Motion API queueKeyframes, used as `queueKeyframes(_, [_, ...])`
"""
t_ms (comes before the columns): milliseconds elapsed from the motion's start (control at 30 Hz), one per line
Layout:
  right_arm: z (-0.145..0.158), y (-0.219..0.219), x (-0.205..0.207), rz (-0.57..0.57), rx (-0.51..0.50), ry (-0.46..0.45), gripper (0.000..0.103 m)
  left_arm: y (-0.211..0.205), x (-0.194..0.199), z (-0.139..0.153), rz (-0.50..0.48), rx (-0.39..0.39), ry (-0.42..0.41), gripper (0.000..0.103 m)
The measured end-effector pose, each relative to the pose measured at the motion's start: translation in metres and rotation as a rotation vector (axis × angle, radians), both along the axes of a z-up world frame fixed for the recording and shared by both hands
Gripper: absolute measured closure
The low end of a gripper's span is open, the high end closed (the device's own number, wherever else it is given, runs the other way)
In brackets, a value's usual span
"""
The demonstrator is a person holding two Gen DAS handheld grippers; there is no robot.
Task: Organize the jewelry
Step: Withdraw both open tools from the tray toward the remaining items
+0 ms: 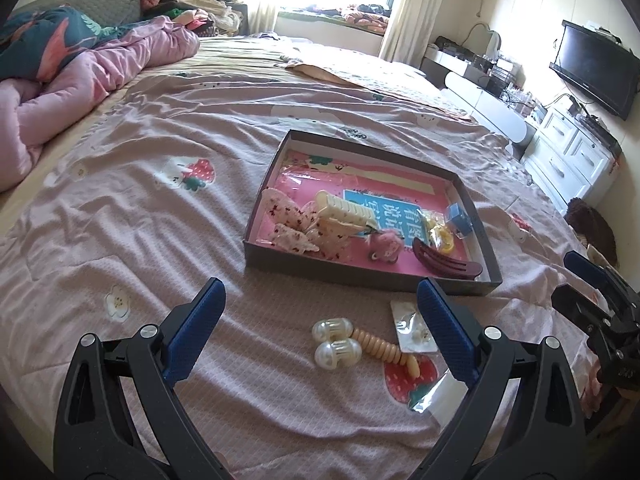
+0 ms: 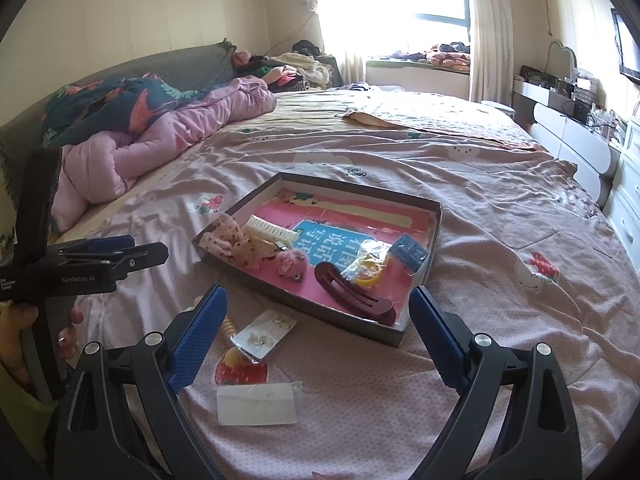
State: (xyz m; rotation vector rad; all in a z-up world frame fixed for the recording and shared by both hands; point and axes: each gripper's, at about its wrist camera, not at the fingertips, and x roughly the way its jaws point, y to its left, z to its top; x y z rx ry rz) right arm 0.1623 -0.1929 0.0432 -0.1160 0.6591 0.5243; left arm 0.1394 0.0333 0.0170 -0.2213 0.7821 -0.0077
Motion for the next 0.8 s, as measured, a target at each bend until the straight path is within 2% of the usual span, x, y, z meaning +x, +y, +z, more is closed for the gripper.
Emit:
queueKeyframes(367, [-0.024, 0.01, -0.016, 0.042, -0.028, 0.031, 0.013, 0.001, -0.003, -0.015, 0.008, 0.028, 0.04, 0.015])
queueKeyframes(600, [-0.042, 0.017, -0.016, 0.066, -0.04, 0.077, 0.013, -0.004, 0.002, -0.035, -0.02, 0.031, 0.102, 0.015])
queueKeyframes(800, [-0.052, 0.016, -0.004, 0.055, -0.038, 0.117, 0.013, -0.009, 0.008, -0.051, -0.06, 0.02, 0.156, 0.027])
